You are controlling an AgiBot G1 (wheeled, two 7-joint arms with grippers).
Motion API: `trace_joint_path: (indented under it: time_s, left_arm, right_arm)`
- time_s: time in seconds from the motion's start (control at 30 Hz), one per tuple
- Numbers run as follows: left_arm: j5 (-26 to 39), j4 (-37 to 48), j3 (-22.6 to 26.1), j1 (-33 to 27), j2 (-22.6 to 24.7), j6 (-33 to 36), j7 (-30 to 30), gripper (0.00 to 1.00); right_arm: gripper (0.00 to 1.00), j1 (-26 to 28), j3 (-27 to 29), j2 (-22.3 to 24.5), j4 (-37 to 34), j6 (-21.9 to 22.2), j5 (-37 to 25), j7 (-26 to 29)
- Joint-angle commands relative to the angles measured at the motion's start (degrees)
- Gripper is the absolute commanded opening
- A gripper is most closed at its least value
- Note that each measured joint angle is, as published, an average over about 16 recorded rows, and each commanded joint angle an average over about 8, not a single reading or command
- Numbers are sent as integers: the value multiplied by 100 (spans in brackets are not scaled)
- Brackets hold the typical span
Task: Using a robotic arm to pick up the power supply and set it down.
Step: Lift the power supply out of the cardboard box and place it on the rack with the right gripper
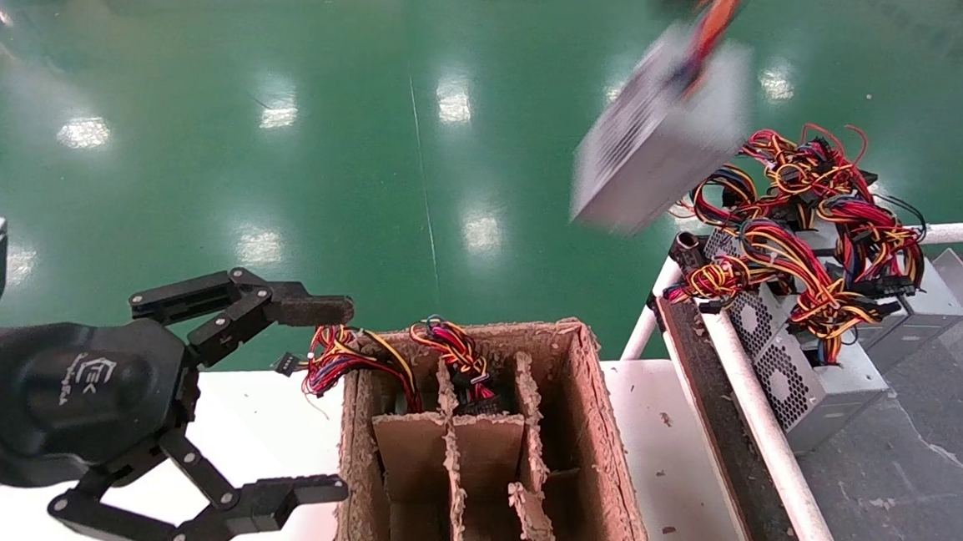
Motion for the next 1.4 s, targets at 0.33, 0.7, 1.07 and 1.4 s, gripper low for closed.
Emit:
trace_joint_path:
  time_s: [0.33,0.7,1.07,1.4]
  left_arm:
    - [-1,0,1,0,0,0,0,100]
    - [-1,0,2,0,-1,-1,1,100]
    - [-2,0,2,-1,-1,-1,1,100]
    - [-2,0,3,-1,-1,-1,2,100]
  right_arm:
    - [0,2055,-426,1033,-1100,31,-1556,-247]
    - [0,3055,-918,1921,-2259,-609,-2691,-687]
    - [0,2828,-1308,2272,-3206,-924,-3129,-1322]
    - [0,2240,-1513,2055,-3534,-998,-3010,-1685]
